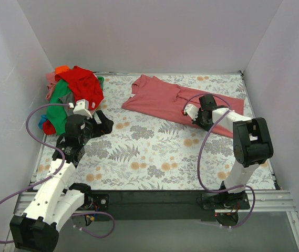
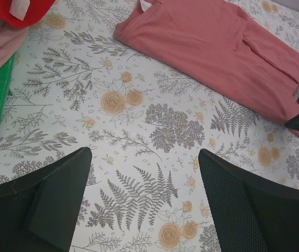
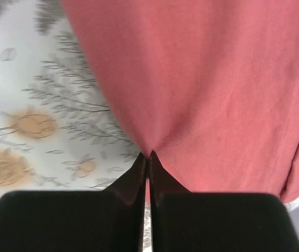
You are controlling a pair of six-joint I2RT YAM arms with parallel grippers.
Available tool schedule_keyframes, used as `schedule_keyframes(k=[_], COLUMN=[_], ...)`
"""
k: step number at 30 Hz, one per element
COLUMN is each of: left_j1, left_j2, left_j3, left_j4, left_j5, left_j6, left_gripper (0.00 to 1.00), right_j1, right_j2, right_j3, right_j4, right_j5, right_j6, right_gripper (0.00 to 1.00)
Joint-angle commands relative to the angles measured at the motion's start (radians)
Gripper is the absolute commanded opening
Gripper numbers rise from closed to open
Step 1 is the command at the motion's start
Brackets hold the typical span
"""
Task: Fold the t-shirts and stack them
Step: Fold the tshirt
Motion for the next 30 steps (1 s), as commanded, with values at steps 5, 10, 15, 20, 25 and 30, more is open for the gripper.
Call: schedule_keyframes(k=[5,10,15,20,25,30], left_j1=[0.004,0.004,0.004,0.004,0.004,-0.015], left_j2=[-0.018,-0.018,-0.004,0.077,0.392,0.780], left_j3=[-0.009,-0.009,-0.015,-0.038,0.024,0.268], left_j4=[0.018,0.020,0.027,0.101,0.223,0.167], left_j5=[0.031,0.036,0.062,0.213,0.347,0.278], left_j6=[0.006,0.005,0.002,-0.052,-0.243,-0.418], left_gripper=[0.82,0.82,0.82,0.84,0.81,0.73], right_j1=[0.174,0.393,0.418,0.235,-0.051,-0.102], right_j2=[-0.171,-0.290,-0.361,-0.351,-0.174,-0.156], right_j3=[-0.166,-0.268,-0.164,0.020,0.229,0.171], right_j4=[-0.173,-0.245,-0.359,-0.351,-0.310,-0.213], right_j5=[-0.198,-0.250,-0.330,-0.399,-0.721,-0.746], right_j6=[-0.017,0.033,0.025,0.065,0.169,0.235], right_gripper=[0.01,0.14,0.47,0.58,0.61,0.62])
